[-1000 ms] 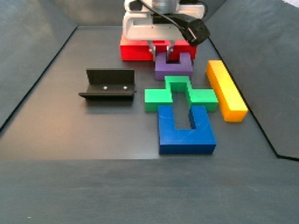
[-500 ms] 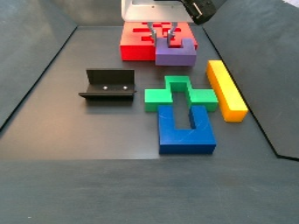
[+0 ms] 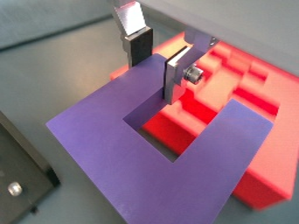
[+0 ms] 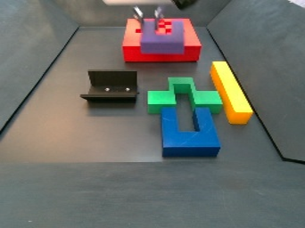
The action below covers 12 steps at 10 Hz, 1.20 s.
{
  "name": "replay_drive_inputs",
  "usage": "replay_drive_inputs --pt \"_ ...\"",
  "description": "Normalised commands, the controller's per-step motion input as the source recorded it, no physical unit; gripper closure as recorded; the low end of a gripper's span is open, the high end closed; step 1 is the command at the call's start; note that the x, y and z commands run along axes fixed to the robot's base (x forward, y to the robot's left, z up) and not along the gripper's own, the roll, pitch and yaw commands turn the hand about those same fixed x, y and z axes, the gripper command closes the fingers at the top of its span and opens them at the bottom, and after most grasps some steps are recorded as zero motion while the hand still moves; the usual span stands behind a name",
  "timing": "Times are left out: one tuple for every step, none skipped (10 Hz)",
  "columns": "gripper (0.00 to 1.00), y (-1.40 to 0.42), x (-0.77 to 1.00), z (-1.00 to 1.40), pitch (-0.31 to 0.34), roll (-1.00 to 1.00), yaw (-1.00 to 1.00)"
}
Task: Pick up the purple object. Move up. Place the purple object on the fixture. Regrasp the purple object. Move to above the board. Insert the purple object.
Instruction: Place the purple object on the fixture.
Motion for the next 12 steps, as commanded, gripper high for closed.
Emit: replay_drive_inputs --pt "1.0 0.11 0.75 0.76 0.36 -0.69 -0.02" --pt "1.0 0.12 0.73 0.69 0.226 -0.8 -0.09" --pt "1.0 0.07 0.71 0.64 0.011 -0.9 -0.29" --pt "1.0 0.0 0.79 0.61 0.0 -0.93 -0.38" --pt "1.0 0.03 0.76 0.57 0.0 -0.95 -0.4" --pt "1.0 0.04 0.75 0.51 0.0 -0.93 -0.41" --pt "1.0 0.09 0.71 0.38 -0.046 -0.9 -0.44" --pt "1.0 0.13 0.73 0.3 -0.049 -0.83 -0.44" --pt "1.0 0.42 0.69 0.0 -0.009 -0.72 -0.14" --pt "1.0 0.47 0.65 -0.14 0.0 -0.67 0.03" --pt "1.0 0.37 0.68 -0.36 0.0 -0.45 0.17" --pt "1.0 0.36 0.72 -0.45 0.0 -0.15 0.25"
